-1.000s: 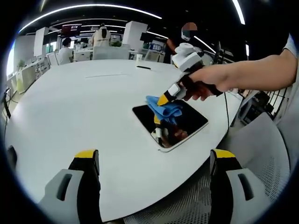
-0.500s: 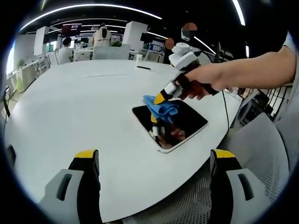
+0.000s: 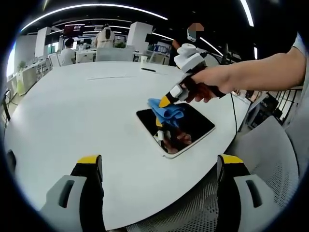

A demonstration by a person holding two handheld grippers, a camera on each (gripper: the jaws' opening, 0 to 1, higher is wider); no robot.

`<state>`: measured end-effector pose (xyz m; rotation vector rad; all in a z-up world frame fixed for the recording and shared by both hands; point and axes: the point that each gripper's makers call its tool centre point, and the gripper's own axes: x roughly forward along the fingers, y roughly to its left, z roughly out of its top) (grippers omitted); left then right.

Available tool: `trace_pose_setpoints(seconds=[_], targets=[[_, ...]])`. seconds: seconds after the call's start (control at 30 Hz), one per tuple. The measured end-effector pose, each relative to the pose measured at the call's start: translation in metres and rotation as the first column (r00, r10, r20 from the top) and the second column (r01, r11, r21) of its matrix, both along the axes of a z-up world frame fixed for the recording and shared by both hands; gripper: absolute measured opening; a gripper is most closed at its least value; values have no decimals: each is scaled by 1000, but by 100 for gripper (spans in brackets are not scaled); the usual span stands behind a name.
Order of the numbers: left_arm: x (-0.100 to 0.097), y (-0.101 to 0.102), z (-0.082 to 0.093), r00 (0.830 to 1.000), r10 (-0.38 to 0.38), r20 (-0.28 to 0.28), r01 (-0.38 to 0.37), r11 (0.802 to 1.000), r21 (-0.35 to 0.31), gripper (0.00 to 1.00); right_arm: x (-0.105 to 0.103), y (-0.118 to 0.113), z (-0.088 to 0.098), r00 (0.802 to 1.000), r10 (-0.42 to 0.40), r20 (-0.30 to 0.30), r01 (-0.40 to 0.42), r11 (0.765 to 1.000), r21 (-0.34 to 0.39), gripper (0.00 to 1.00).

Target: Wipe the mirror surface with the cleaning cloth until all visible marks leave the cleaned area.

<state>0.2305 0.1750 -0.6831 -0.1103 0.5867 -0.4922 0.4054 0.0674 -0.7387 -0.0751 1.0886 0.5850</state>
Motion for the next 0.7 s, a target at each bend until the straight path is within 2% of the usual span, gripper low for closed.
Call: trace_pose_setpoints(seconds=[0.13,0.7], targets=[[-1,-3,1,1000,-12,0,12,1000,-5,99,-1,0,1,1000,19,13,-19,1000,-13,0],[-1,-2,0,1000,-9,7,9,1000,4,99,-2,0,3,1000,15,0,-15,1000,-1,0]])
